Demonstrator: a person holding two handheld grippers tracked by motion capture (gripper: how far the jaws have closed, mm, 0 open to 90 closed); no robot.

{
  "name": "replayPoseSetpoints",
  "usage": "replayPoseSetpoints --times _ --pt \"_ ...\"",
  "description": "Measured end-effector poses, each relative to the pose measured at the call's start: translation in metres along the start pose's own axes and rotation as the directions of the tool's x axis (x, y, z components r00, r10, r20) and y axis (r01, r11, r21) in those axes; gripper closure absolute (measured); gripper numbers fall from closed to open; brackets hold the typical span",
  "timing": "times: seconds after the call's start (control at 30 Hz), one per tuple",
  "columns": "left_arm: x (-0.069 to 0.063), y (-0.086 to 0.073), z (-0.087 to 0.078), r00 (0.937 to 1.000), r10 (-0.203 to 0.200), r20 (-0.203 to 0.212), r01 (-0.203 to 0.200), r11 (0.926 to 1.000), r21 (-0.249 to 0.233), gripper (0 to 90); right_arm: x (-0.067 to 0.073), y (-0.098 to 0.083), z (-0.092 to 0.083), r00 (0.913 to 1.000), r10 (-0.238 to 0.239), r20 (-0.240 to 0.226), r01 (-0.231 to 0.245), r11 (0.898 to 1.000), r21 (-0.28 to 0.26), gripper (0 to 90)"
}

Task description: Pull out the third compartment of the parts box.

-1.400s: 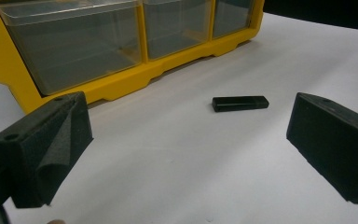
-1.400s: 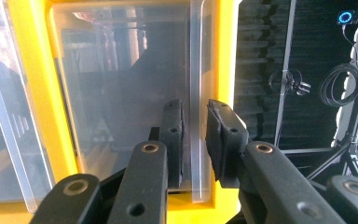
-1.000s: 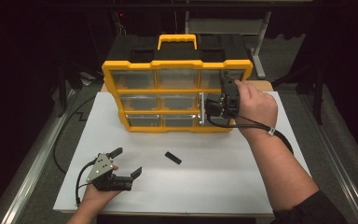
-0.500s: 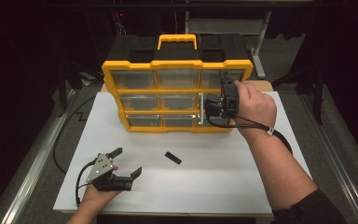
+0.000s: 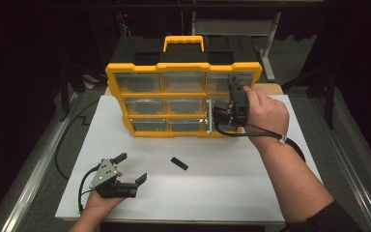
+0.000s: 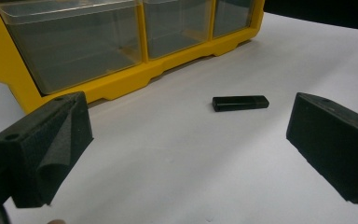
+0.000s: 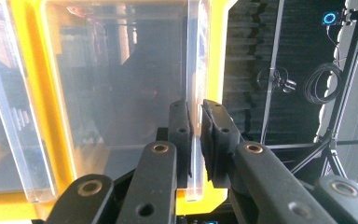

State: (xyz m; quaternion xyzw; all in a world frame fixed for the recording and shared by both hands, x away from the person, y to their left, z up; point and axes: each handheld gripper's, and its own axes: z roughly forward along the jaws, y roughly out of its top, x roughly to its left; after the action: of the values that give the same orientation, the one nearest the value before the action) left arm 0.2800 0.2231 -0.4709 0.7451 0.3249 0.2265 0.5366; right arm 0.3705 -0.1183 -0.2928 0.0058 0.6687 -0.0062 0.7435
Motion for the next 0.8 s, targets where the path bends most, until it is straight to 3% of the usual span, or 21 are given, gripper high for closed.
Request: replayPoseSetpoints --times 0.33,0.8 --pt "-0.0004 0.0001 0.0001 1.0 -0.001 0.001 0.001 1.0 -0.001 1.4 -0.0023 -0.0024 -0.0086 0.9998 0.004 -0.019 -0.004 1.0 0.001 82.6" --pt "0.0 -0.0002 0.0004 1.0 0.0 0.002 0.0 1.0 0.005 1.4 -0.0096 -0.0019 -0.0097 0.995 0.048 -0.088 -0.05 0.999 -0.016 49.2"
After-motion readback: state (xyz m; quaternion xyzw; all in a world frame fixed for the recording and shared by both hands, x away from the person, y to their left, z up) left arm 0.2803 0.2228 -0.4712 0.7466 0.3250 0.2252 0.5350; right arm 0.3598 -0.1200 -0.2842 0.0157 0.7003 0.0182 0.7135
